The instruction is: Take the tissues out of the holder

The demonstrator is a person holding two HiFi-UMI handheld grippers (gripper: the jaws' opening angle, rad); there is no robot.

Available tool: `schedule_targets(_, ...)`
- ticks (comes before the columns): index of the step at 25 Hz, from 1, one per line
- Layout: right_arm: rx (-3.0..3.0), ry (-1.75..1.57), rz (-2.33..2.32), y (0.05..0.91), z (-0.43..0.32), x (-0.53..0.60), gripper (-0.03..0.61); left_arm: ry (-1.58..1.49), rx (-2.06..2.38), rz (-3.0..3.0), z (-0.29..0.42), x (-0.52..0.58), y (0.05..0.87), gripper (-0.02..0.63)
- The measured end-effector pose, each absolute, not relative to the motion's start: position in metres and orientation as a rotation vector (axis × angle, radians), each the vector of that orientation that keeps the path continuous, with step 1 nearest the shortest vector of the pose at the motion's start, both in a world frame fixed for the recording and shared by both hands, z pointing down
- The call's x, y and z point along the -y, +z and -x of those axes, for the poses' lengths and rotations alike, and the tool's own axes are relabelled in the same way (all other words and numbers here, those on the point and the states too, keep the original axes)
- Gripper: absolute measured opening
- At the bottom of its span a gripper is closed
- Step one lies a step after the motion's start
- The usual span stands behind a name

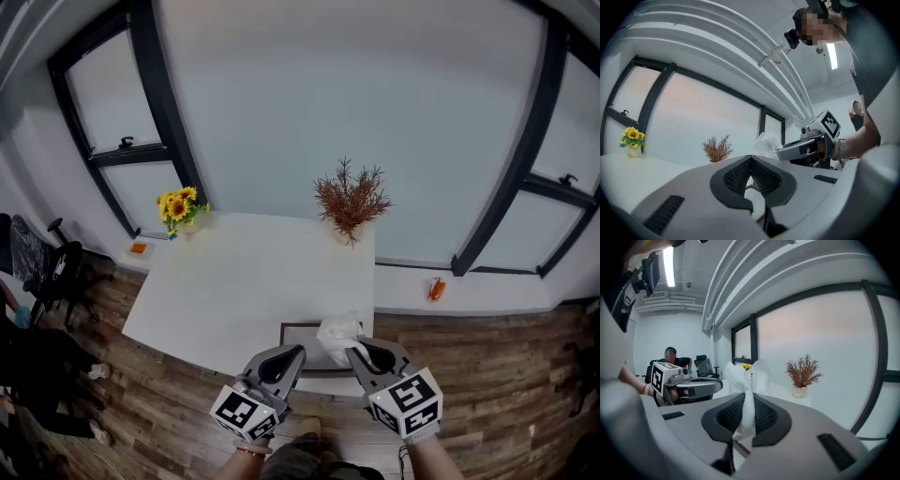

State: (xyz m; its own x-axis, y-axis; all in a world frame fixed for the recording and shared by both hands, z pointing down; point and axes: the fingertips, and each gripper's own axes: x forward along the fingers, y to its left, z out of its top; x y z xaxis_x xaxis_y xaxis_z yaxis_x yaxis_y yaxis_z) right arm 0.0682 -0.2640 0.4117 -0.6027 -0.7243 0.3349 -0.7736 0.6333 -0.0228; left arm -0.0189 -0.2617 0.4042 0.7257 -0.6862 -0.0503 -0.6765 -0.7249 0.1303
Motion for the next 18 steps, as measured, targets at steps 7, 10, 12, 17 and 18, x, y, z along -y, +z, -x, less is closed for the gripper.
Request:
schedule_targets(7,2.552,0.210,-1.293,0.413,-0.067,0.259,0.035,-0.153,1.164,-2.810,0.024,0.261,0.402,0.006)
schedule_targets(10,2.553,0.210,-1.303,0.413,-0.064,0.256,0.037,-0.160,1.162,-2.808,0.025,0.258,0.402,0.006)
schedule_targets(12,2.552,0.208,-1.307,0.413,-0.063,0.256,0.036,-0.161,1.167,-2.802,0.026,0.257,0.403,0.008)
schedule_targets(17,2.559,0.208,-1.325,0.413,-0.061,0.254,0.037,-0.170,1.183,-2.788,0.029,0.255,0.404,0.006)
schedule_targets(18,2.561,0.208,-1.328,0.413,-0.060,0.253,0.036,-0.170,1.184,-2.788,0.029,0.255,0.405,0.006)
